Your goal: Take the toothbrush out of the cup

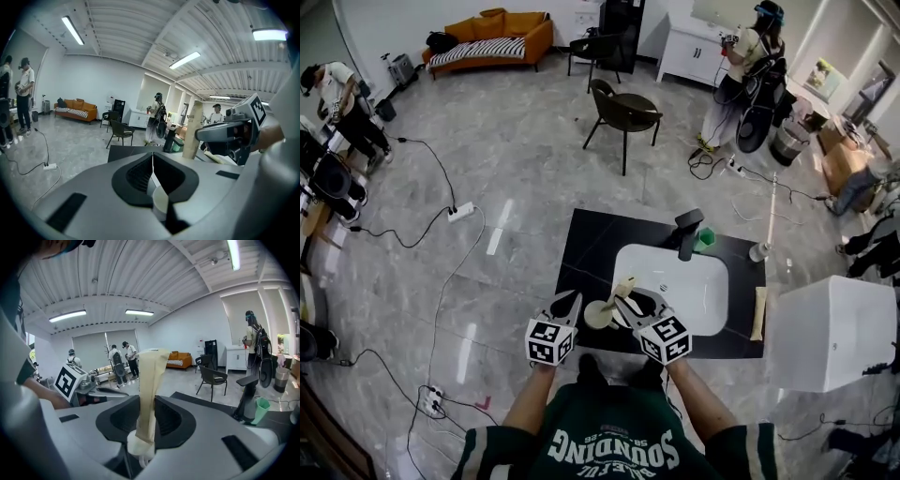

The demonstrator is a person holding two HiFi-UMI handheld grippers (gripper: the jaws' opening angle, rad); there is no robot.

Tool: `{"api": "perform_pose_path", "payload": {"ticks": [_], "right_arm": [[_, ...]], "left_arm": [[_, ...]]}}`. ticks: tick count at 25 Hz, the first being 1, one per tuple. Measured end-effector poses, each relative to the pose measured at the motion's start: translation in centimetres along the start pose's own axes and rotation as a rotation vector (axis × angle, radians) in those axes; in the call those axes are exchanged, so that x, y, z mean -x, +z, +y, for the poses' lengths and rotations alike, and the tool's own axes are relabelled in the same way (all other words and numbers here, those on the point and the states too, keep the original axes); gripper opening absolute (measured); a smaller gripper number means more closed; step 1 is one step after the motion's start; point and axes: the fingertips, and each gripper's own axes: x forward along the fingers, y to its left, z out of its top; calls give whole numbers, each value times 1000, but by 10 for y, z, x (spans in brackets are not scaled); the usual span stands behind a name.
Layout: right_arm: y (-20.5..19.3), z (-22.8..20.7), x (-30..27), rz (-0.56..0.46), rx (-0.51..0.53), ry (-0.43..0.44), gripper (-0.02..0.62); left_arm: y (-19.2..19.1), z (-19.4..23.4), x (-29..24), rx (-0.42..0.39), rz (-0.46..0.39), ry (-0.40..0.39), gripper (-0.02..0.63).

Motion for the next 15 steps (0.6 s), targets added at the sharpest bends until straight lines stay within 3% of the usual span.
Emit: {"api": "perform_pose_path", "payload": {"ticks": [15], "right_arm": [[-10, -78, 68, -41, -99, -124, 112]], "left_arm": [[21, -73, -57, -57, 16, -100, 12]]}}
